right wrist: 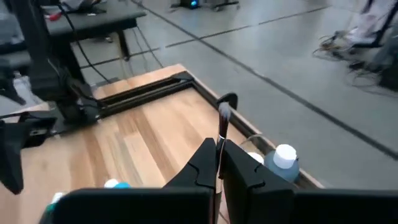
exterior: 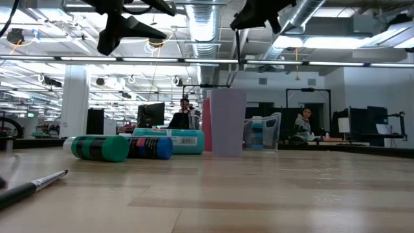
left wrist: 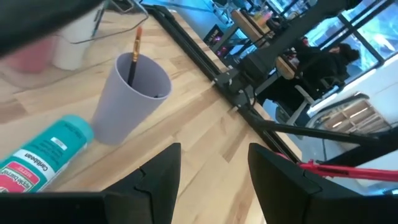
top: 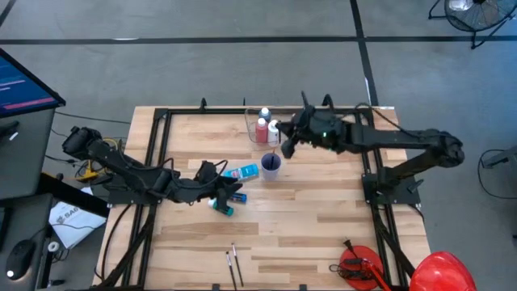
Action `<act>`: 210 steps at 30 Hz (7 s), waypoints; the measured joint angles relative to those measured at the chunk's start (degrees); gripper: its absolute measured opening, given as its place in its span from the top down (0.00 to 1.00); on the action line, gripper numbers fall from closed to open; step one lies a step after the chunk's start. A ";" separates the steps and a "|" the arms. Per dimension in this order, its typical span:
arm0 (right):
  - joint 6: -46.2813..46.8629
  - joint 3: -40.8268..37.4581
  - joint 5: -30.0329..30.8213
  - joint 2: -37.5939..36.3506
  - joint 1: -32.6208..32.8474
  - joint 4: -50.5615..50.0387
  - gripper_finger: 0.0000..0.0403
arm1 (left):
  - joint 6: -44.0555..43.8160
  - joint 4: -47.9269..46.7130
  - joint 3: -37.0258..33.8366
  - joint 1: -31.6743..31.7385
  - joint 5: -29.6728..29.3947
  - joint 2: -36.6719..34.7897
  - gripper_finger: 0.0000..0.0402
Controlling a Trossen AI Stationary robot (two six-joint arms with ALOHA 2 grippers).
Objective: Pick & Place Paint Supplies
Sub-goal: Put the black paint brush into the violet cup, then move the black paint brushes to the center of the table
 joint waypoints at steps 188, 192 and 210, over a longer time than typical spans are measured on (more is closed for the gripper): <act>40.98 -0.82 -20.60 9.32 40.47 37.25 0.88 | -5.24 41.55 0.07 -22.54 14.27 13.68 0.55; 40.99 -0.82 -20.60 9.32 40.47 37.03 0.88 | -5.27 41.43 0.36 -23.98 14.25 13.68 0.55; 41.44 -0.82 -20.43 9.32 40.47 37.05 0.88 | -28.04 31.34 1.90 -27.14 24.38 23.43 0.67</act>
